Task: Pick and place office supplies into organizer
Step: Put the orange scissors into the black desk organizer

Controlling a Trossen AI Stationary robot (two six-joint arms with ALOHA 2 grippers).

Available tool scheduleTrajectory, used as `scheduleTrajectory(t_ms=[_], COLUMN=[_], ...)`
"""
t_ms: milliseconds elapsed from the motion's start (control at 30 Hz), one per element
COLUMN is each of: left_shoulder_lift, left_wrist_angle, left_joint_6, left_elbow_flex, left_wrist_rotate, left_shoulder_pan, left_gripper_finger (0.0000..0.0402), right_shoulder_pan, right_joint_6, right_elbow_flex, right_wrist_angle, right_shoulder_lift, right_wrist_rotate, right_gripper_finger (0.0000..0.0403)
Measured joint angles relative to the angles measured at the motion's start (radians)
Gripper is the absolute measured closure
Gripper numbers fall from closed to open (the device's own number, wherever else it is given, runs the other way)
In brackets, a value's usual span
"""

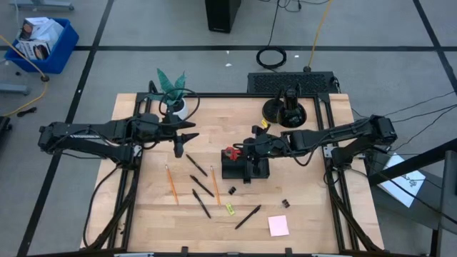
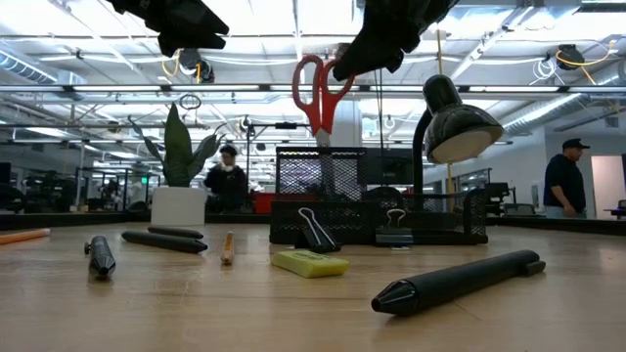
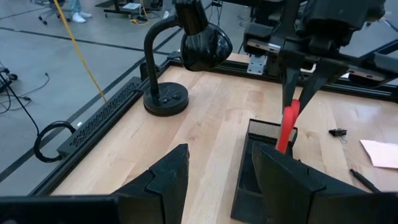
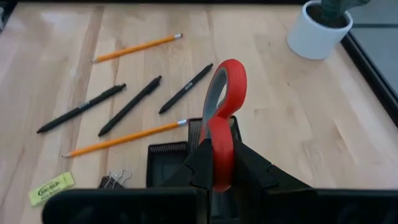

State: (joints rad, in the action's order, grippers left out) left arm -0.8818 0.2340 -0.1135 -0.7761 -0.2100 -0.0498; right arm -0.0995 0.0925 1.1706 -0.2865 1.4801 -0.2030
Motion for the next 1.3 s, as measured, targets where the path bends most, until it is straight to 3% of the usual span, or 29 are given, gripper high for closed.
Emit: scheduleTrajectory(t_ms=[1000, 1300], left_shoulder_lift=[0.0, 0.0], left_wrist_angle=[0.001, 0.001], left_joint_6=[0.0, 0.0], left_elbow_flex=[0.0, 0.0], left_wrist_rotate=[0.001, 0.003], left_shoulder_pan=[0.0, 0.0], left_gripper_finger=[0.0217, 0.0217], right_shoulder_pan=[0.0, 0.001], right_joint_6=[0.021, 0.054], right_elbow_flex=[0.0, 0.0], right_wrist_angle=[-0.01, -0.037], right_shoulder_lift=[0.009, 0.009], right_wrist_rotate=[0.024, 0.026], right_gripper_finger=[0.0378, 0.034])
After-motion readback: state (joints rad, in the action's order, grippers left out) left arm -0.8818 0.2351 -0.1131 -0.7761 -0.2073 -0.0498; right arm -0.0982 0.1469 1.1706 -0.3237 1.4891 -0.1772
